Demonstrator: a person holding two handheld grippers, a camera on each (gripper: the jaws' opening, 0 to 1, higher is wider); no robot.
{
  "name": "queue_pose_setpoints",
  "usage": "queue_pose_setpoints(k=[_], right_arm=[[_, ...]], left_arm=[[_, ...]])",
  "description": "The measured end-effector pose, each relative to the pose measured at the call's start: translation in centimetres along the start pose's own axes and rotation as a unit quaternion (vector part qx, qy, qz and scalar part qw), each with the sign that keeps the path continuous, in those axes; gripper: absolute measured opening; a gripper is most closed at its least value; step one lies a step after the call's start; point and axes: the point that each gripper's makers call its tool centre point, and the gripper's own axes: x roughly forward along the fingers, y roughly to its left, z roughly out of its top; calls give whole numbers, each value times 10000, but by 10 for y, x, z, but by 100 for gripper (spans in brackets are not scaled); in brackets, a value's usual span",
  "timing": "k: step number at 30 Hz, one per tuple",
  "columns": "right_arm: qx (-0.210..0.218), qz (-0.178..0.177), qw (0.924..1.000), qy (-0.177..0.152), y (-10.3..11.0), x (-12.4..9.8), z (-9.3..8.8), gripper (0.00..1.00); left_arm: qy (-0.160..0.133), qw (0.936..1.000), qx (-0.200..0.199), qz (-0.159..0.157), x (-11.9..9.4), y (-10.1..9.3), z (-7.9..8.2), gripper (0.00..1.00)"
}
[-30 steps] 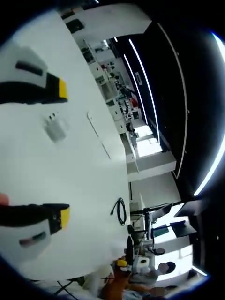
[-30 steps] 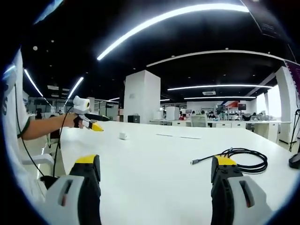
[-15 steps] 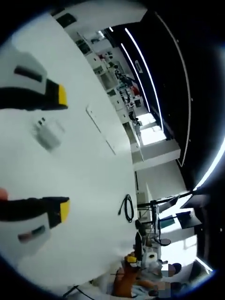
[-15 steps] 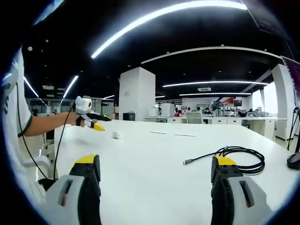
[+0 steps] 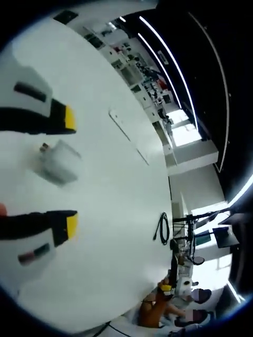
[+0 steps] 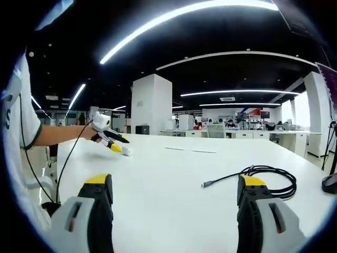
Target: Plug the desk Type‑C cable into the charger adapter.
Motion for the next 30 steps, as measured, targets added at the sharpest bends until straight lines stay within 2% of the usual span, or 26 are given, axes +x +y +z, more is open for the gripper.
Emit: queue_pose_setpoints(k=[2,5,11,15,23,30], right_arm=[[13,-22,10000,10,-2,1,0,100],[19,-50,10000,13,-4,2,0,100],[11,-57,10000,12,-5,6,2,100],[16,-85,10000,-11,-7,7,3,100],[43,-115,9999,-32,-11,12,4,100],[74,-149,9999,-35,-14,14,3,100]], left_arm=[[210,9997,82,-10,2,4,-6,57],[186,9996,136,-174,6,4,-5,55],[340,9986,202,-354,11,7,-7,50],[543,9969,228,-531,14,9,-12,48],[862,9909,243,-1007,18,5,-14,40],[1109,9857,229,-1249,18,4,-11,36]])
